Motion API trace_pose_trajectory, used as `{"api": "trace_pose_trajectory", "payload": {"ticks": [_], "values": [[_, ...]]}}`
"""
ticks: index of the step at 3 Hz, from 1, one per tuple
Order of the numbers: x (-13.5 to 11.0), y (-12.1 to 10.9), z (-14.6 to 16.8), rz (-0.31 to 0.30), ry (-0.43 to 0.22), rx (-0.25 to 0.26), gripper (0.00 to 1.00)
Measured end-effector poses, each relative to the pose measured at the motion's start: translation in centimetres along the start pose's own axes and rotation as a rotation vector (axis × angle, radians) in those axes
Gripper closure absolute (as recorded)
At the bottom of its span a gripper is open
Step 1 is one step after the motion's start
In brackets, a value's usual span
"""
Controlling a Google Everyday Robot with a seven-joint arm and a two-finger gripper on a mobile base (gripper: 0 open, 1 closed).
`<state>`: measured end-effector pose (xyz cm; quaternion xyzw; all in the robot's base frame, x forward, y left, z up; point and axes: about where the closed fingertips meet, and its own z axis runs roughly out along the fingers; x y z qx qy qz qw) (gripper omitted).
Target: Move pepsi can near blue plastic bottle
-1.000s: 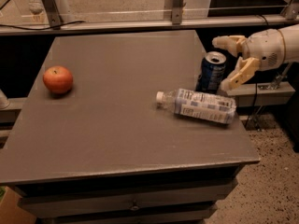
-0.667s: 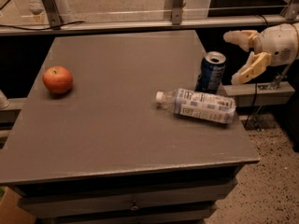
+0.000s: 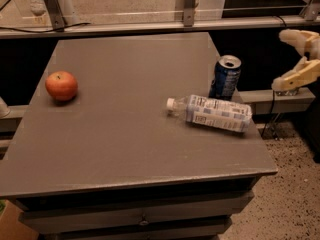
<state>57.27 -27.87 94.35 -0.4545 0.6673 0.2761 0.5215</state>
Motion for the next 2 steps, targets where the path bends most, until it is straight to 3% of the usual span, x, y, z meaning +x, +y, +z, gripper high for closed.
{"api": "trace_pose_trajectory", "payload": {"ticks": [1,2], "values": [[1.0,0.5,-3.7,0.034,-0.031,0.158,0.00],[2.1,0.1,-4.3,0.055,-0.026,0.196,0.00]]}}
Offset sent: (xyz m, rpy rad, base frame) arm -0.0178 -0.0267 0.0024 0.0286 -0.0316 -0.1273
